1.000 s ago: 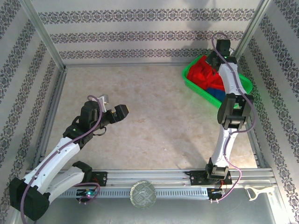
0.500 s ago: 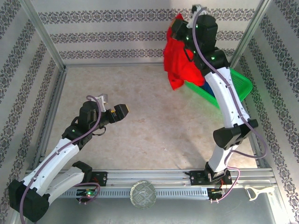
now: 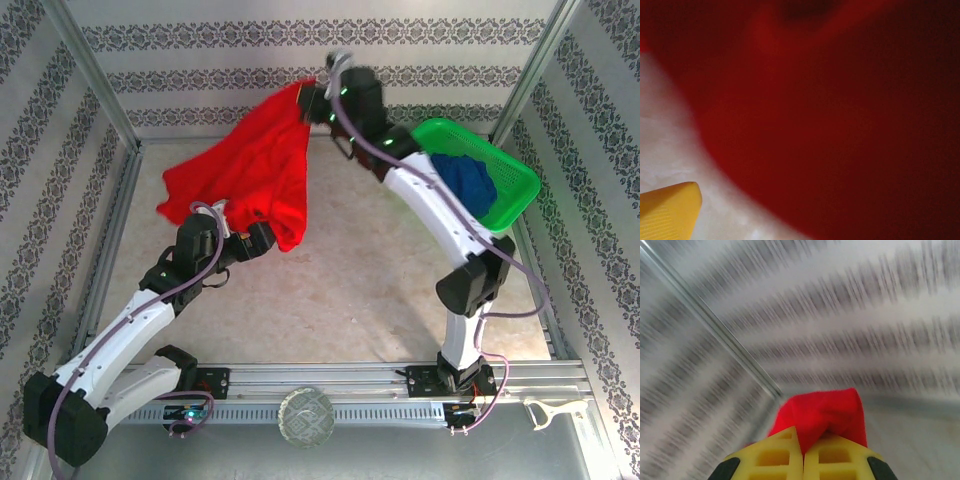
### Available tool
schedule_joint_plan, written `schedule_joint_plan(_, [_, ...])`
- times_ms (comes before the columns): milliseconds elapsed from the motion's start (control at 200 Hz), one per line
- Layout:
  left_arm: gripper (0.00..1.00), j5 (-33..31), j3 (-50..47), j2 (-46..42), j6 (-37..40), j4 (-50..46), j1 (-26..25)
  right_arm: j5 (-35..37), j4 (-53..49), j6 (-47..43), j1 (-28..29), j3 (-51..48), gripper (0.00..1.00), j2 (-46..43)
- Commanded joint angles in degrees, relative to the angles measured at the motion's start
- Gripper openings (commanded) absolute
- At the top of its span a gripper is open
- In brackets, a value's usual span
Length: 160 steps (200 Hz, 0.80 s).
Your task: Fold the inside-out t-shirt
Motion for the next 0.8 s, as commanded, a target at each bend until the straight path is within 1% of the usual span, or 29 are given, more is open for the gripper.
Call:
schedule_joint_plan(0, [0.99, -3.8, -0.83, 1.04, 4.4, 1.5, 0.64, 6.97, 9.54, 3.05, -1.54, -13.59, 0.0, -0.46])
schedule_joint_plan(70, [0.99, -4.39, -0.49, 2.61, 5.95, 1.08, 1.31, 6.02, 13.04, 7.25, -4.29, -21.34, 0.0, 0.25])
schedule_joint_plan(165, [0.99, -3.11, 0.91, 4.6, 6.94, -0.04, 2.81, 5.2, 17.04, 11.12, -8.43, -29.68, 0.0, 1.78])
schedule_joint_plan(200, [0.99, -2.79, 1.37, 4.85, 7.13, -0.57, 3.29, 4.39, 17.45, 11.56, -10.0, -30.92, 0.0, 2.89])
schedule_joint_plan(260, [0.99, -2.51, 2.03, 5.09, 7.3, -1.41, 4.2, 0.51, 16.9, 11.24, -12.54, -30.87, 0.0, 5.63])
schedule_joint_plan(265, [0.99, -2.48, 2.05, 5.05, 7.3, -1.44, 4.34, 0.23, 16.82, 11.14, -12.74, -30.81, 0.01, 5.84])
schedule_joint_plan(280, [0.99, -2.34, 2.12, 5.07, 7.39, -1.6, 4.59, -0.49, 16.52, 11.0, -13.19, -30.7, 0.09, 6.48])
schedule_joint_plan(320, [0.99, -2.12, 2.37, 5.06, 7.54, -2.25, 5.28, -1.38, 15.65, 10.22, -14.18, -30.58, 0.36, 7.45])
schedule_joint_plan(340, [0.99, -2.07, 2.54, 4.94, 7.45, -2.73, 5.7, -1.43, 15.28, 9.84, -14.54, -30.66, 0.47, 7.67])
schedule_joint_plan(360, [0.99, -2.03, 2.67, 5.04, 7.42, -3.01, 5.99, -1.16, 15.0, 9.17, -14.85, -30.81, 0.54, 7.8])
schedule_joint_plan(385, [0.99, -1.9, 2.88, 5.06, 7.47, -3.54, 6.39, -0.81, 14.77, 8.47, -15.22, -31.12, 0.61, 7.9])
schedule_joint_plan(420, [0.99, -1.65, 2.99, 5.1, 7.39, -4.05, 6.75, -0.31, 14.56, 7.82, -15.8, -31.51, 0.66, 8.03])
schedule_joint_plan(535, [0.99, -1.05, 2.54, 5.07, 6.54, -3.66, 7.22, 1.54, 13.72, 6.7, -18.26, -31.74, 0.74, 9.02])
schedule_joint_plan(679, [0.99, -0.19, 2.1, 5.3, 4.77, -3.0, 7.28, 4.57, 11.44, 6.22, -21.33, -28.64, 0.74, 12.46])
schedule_joint_plan(794, [0.99, -0.09, 1.88, 4.6, 4.1, -3.57, 7.26, 9.84, 9.52, 5.43, -22.96, -23.77, 0.74, 16.01])
